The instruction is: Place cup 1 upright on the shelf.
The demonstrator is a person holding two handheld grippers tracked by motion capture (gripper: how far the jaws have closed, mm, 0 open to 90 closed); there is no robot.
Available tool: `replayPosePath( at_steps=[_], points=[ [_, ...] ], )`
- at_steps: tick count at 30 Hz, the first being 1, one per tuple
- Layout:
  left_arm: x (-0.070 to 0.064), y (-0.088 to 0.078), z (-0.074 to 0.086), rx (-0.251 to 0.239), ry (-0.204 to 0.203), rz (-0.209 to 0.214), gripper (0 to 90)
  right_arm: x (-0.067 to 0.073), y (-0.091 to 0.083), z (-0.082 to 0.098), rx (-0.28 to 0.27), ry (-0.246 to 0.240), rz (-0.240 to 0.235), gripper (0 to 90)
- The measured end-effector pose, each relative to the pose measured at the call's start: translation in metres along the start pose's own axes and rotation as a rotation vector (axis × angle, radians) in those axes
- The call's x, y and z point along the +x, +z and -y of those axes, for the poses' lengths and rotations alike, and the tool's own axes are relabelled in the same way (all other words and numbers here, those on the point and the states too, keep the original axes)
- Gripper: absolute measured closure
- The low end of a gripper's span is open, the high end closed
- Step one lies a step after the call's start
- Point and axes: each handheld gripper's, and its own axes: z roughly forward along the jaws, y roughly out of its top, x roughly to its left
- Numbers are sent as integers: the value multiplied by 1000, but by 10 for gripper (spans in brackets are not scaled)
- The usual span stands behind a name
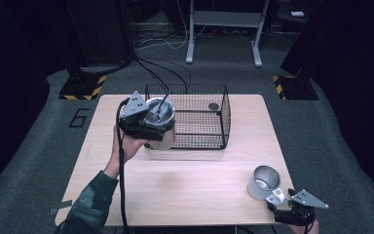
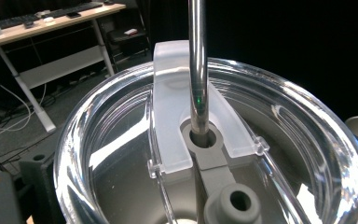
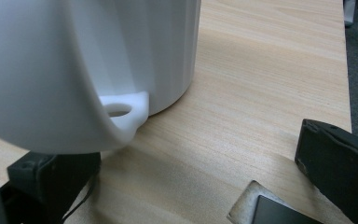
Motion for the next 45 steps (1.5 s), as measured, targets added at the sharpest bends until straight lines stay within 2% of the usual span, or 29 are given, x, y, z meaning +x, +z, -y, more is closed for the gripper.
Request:
replayPosePath(
  at_steps=[6,8,15,16,20,24,26,28,32,33,34,36,39,41,45],
  points=[
    [8,6,-3,-6,-25,-4,42,0,0,0,0,-2,-1,0],
    [11,9,-6,1,-11,-14,42,0,0,0,0,-3,-1,0],
    [16,14,-12,2,-10,-30,42,0,0,0,-1,-5,-2,0],
    [17,16,-15,10,2,-25,42,0,0,0,0,-5,-2,0],
    [18,18,-17,8,-4,-30,42,0,0,0,0,-5,-2,0],
    [20,21,-20,12,11,-40,42,0,0,0,0,-5,-2,0],
    [21,23,-20,14,-1,-40,42,0,0,0,0,-5,-2,0],
    [24,25,-20,21,4,-40,42,0,0,0,0,-5,-1,0],
    [28,31,-21,29,-22,-39,42,0,0,0,-1,-4,-2,0],
    [30,33,-21,30,-9,-44,42,0,0,0,0,-4,-2,0],
    [30,35,-21,30,-19,-45,42,0,0,0,0,-4,-2,0],
    [33,37,-21,33,-11,-54,42,0,0,0,0,-4,-1,0],
    [38,44,-21,36,-26,-55,42,0,0,0,0,-1,-1,0],
    [41,45,-20,43,-21,-56,42,0,0,0,-1,-3,-1,0],
    [47,53,-16,46,-48,-68,42,0,0,0,0,-3,-1,0]
  ],
)
